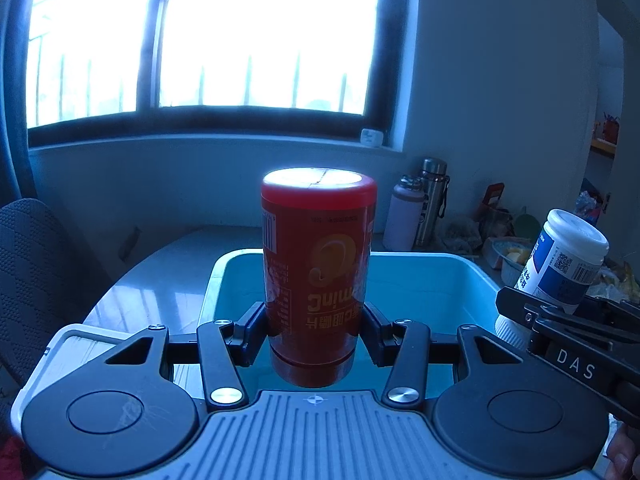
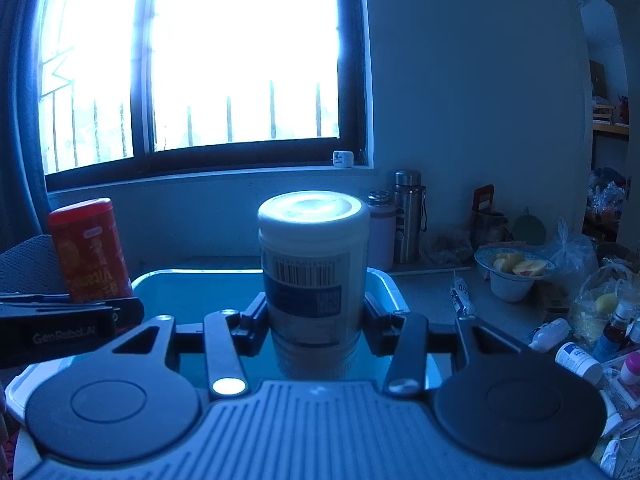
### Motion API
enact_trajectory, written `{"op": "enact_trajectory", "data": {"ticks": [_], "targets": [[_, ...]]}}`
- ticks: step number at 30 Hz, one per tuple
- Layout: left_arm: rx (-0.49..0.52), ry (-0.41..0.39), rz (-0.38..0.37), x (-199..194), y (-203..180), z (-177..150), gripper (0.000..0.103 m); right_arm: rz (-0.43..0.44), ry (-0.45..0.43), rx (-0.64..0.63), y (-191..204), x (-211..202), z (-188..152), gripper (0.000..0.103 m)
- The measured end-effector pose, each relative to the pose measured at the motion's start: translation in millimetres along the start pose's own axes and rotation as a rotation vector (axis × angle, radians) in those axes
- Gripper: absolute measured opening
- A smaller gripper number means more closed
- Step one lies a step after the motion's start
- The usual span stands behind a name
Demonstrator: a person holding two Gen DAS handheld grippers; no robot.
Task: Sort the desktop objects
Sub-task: 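Carry the red can with the left tool while the right tool carries the bottle over the teal bin, then open the left tool dropping the red can while the right tool releases the bottle into the bin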
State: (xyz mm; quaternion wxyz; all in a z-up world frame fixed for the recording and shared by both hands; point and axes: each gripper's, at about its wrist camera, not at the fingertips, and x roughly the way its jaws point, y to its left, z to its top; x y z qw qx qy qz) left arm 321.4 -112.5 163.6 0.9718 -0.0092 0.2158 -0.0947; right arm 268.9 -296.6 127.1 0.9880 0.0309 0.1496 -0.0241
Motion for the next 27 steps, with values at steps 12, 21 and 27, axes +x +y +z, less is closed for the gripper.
{"op": "enact_trajectory", "data": {"ticks": [12,21,27], "targets": [[-0.003,0.133,0.001,65,5,-11,0.05,-0.006,0.126,-0.053,9,60,-16,0.047],[0.073,0.16,0.04,80,1,-16,0.059,-0.009,0.217,-0.029,9,77,-27,0.062],[0.027,0.138,0.076,76,8,-11,0.088,-0.044,0.177,0.001,4,66,-22,0.084]]}}
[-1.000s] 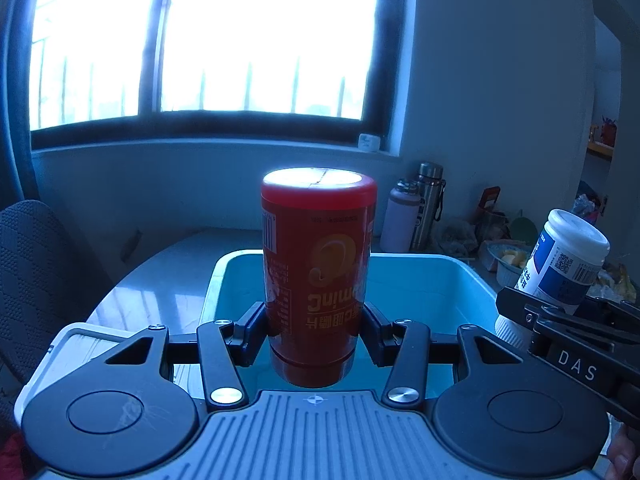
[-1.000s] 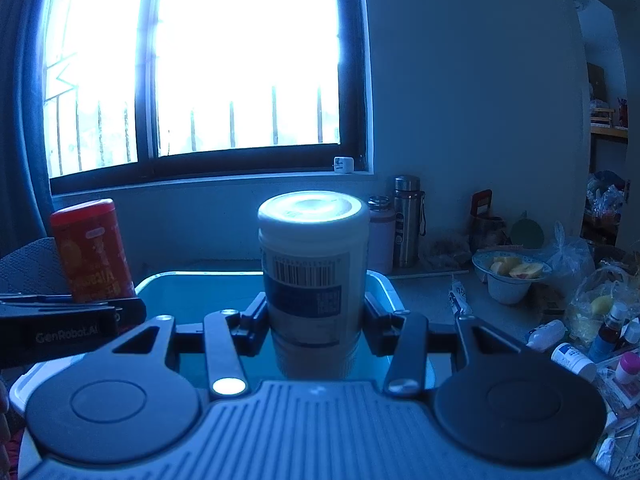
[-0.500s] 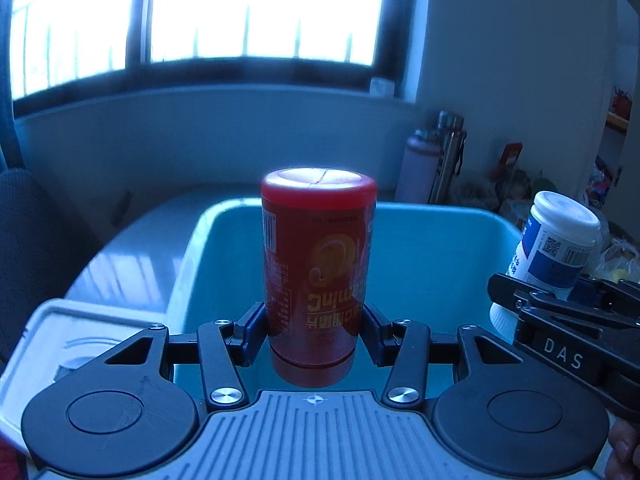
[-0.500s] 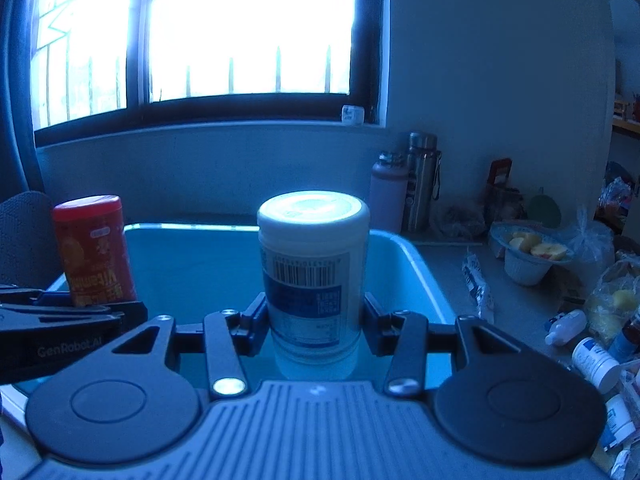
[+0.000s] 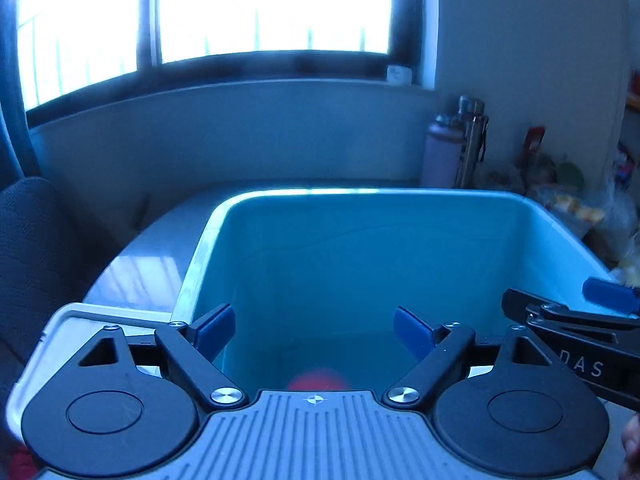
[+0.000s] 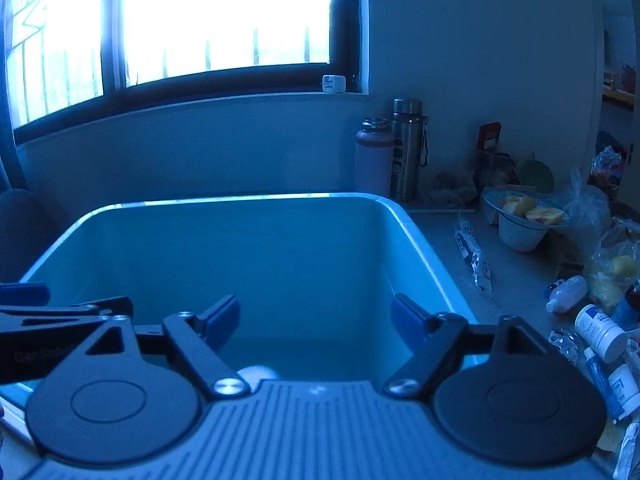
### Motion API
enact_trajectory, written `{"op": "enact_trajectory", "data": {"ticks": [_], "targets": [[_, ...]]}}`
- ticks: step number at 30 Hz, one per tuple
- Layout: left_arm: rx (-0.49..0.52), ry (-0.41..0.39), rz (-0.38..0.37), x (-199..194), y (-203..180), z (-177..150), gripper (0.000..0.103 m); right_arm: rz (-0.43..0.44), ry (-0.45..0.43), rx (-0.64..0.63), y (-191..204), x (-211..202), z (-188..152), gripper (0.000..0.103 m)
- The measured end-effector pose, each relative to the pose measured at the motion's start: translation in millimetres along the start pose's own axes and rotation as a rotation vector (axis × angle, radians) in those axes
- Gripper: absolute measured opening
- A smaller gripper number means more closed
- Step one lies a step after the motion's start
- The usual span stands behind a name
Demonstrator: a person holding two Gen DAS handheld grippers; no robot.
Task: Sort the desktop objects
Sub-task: 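Open the left tool dropping the red can while the right tool releases the bottle into the bin, then withdraw both tools from the bin and move the right tool toward the remaining red can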
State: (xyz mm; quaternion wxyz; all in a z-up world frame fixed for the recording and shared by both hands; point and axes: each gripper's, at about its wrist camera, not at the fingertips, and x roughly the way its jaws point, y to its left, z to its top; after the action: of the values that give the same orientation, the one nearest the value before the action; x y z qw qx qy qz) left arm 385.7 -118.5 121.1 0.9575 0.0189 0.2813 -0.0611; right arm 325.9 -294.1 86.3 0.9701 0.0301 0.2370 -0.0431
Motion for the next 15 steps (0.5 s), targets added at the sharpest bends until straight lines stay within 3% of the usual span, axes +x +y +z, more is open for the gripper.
{"op": "enact_trajectory", "data": {"ticks": [9,15], "targets": [[0.007,-0.049,0.01,-17,-6,1,0.089,0.005,-0.053,-0.006,-1,-21,1,0.085],[0.023,-0.095,0.025,-50,-8,-5,0.089,0.002,-0.096,0.04,-3,-46,-5,0.086]]}}
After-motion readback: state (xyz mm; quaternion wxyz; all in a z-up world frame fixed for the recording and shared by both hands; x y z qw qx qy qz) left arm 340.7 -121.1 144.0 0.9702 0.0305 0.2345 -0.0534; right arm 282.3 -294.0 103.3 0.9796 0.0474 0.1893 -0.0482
